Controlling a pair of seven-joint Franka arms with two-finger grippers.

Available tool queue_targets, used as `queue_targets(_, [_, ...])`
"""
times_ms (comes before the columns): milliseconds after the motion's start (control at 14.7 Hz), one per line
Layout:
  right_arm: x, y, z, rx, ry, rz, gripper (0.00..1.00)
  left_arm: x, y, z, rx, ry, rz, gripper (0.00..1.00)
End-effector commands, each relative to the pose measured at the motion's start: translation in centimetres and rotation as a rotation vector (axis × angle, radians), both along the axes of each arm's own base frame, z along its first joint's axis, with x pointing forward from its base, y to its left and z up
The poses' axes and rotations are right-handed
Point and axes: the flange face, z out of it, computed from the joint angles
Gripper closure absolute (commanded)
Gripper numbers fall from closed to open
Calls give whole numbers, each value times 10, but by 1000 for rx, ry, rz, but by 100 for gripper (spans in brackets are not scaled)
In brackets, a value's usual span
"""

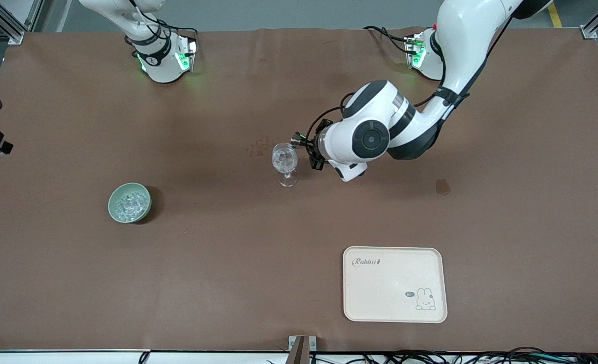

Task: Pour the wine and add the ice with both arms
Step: 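Lift the ice cube with the right gripper while the left gripper carries the jigger, then tilt the silver jigger over the wine glass with the left gripper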

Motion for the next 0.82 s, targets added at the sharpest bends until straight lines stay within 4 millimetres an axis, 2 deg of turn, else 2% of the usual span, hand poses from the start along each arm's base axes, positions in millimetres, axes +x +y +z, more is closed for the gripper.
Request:
queue_targets(0, [-3, 2, -6, -16, 23, 19, 99, 4, -8, 4, 46, -29, 33, 100])
queue_targets(136, [-4, 2, -7, -13, 31, 42, 99, 10, -12, 9, 32, -38, 42, 100])
queue_targets(341, [-4, 9, -8, -14, 36, 56, 99, 3, -34, -1, 104, -89, 53, 100])
queue_targets(409, [-4, 10, -9, -20, 38, 58, 99, 6, -31, -5, 142, -116, 62, 100])
queue_targets(545, [-3, 12, -9, -23, 39, 61, 99, -7, -42, -11, 182, -141, 30, 100])
queue_targets(613, [-3, 12, -9, -25, 36, 60, 99, -9, -42, -15, 222, -152, 15, 100])
queue_targets(749, [-2, 14, -8, -25, 33, 57, 99, -7, -45, -8, 282, -177, -7, 100])
